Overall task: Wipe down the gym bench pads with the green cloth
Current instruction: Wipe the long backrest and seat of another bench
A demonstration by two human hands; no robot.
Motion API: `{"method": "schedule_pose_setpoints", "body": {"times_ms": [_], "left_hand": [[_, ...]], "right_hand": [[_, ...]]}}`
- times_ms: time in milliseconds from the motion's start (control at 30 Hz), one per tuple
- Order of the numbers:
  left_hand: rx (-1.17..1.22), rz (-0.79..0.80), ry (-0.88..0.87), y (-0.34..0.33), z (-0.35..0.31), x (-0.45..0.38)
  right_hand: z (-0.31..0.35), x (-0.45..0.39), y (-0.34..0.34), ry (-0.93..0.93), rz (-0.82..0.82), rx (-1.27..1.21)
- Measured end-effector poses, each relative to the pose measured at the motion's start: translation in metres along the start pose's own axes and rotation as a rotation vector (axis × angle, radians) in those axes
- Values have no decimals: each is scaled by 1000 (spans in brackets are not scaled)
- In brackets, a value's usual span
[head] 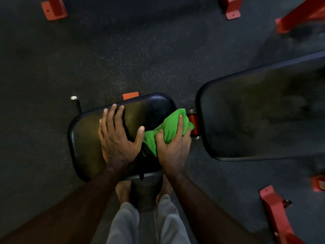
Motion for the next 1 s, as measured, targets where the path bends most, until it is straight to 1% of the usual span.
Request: {"method": "schedule_pose_setpoints", "body": {"times_ms": [67,233,333,467,533,633,700,767,867,1000], "left_hand": [[11,-4,3,1,-2,1],[0,7,10,2,-2,1],[-4,-6,0,2,-1,2],[12,1,-6,1,0,1],[19,-8,-15,2,0,1],[19,-10,-8,3,-1,2],[16,-9,-5,2,-3,2],[17,-11,-7,2,-3,2],[15,-5,-17,1,0,3],[26,-18,-28,2,2,2]], "right_hand": [[-14,18,-1,51,-5,-5],[-48,59,-2,31,-11,-79],[-38,41,-1,71,-15,-53],[-6,-1,2,115,-25,-48],[-6,5,1,105,-46,-73],[-28,35,-3,45,-84,-76],[-44,54,-5,-4,-69,-96],[-49,61,-3,9,-58,-96],[-36,37,-1,98,-44,-24],[-6,0,1,164,-47,-44]]}}
Point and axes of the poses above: each hand's wrist, its own x-axis away from the middle knuckle, its own y-axis out of the back of the hand, z = x × y, the point moved 7 cm from there along -x, towards the middle knuckle, and after that the axes turned 14 degrees about x, right-handed, at the moved point
